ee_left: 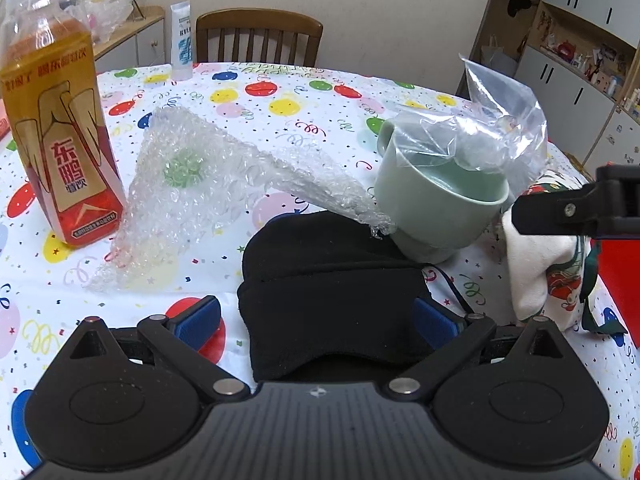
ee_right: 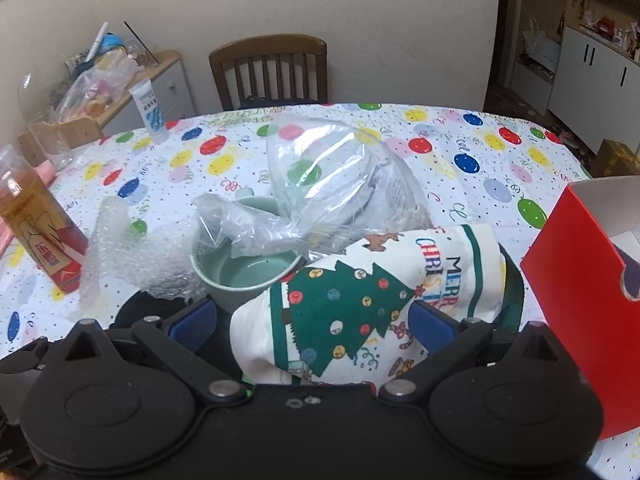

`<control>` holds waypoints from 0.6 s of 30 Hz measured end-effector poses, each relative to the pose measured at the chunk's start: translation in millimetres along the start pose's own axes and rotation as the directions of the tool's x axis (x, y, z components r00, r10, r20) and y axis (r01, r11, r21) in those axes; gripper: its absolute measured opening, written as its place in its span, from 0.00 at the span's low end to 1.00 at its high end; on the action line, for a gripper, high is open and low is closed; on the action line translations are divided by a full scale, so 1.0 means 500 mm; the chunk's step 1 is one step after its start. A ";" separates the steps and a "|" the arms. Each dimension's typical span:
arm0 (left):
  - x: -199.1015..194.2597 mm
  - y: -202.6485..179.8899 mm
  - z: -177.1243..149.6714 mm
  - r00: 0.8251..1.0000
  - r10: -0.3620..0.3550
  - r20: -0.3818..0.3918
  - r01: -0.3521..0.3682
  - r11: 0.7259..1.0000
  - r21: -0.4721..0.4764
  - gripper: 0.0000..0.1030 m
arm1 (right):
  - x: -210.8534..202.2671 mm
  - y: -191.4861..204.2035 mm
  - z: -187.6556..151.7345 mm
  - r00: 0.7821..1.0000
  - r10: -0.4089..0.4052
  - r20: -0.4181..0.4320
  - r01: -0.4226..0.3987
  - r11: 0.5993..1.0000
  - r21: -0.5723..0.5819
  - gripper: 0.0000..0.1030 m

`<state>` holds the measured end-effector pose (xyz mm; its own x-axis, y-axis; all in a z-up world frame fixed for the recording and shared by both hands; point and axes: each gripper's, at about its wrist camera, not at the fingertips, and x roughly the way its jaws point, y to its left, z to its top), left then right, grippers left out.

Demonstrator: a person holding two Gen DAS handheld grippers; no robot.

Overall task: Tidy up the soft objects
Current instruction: 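Close the left gripper on the black cloth while the right grasps the Christmas bag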

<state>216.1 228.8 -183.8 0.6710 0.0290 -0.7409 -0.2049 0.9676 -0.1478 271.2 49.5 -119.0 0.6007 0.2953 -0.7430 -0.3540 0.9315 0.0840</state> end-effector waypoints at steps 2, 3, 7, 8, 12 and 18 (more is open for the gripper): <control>0.007 -0.002 0.000 1.000 0.004 -0.004 -0.004 1.000 0.004 0.99 | 0.008 0.003 -0.002 1.000 -0.016 -0.006 0.016 1.000 -0.004 0.98; 0.010 -0.003 -0.001 1.000 0.006 -0.005 -0.006 1.000 0.009 0.99 | 0.012 0.003 -0.004 1.000 -0.019 -0.012 0.019 1.000 -0.001 0.97; 0.015 -0.002 -0.001 1.000 0.001 -0.005 -0.001 1.000 0.006 0.95 | 0.020 0.001 -0.010 0.999 -0.026 -0.025 0.026 1.000 0.009 0.95; 0.016 -0.003 -0.001 1.000 -0.001 -0.008 0.001 1.000 0.005 0.94 | 0.021 0.001 -0.011 0.999 -0.027 -0.026 0.027 1.000 0.008 0.94; 0.015 -0.008 0.001 1.000 0.006 -0.003 -0.006 1.000 0.016 0.86 | 0.021 0.000 -0.011 0.999 -0.028 -0.028 0.028 1.000 0.008 0.86; 0.010 -0.007 0.005 1.000 0.022 -0.002 -0.022 1.000 0.000 0.68 | 0.017 -0.006 -0.015 0.999 -0.017 -0.029 0.017 1.000 0.009 0.74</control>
<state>222.1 226.2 -185.4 0.6647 0.0501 -0.7454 -0.2200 0.9666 -0.1312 271.8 47.6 -130.5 0.5858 0.2730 -0.7631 -0.3371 0.9383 0.0769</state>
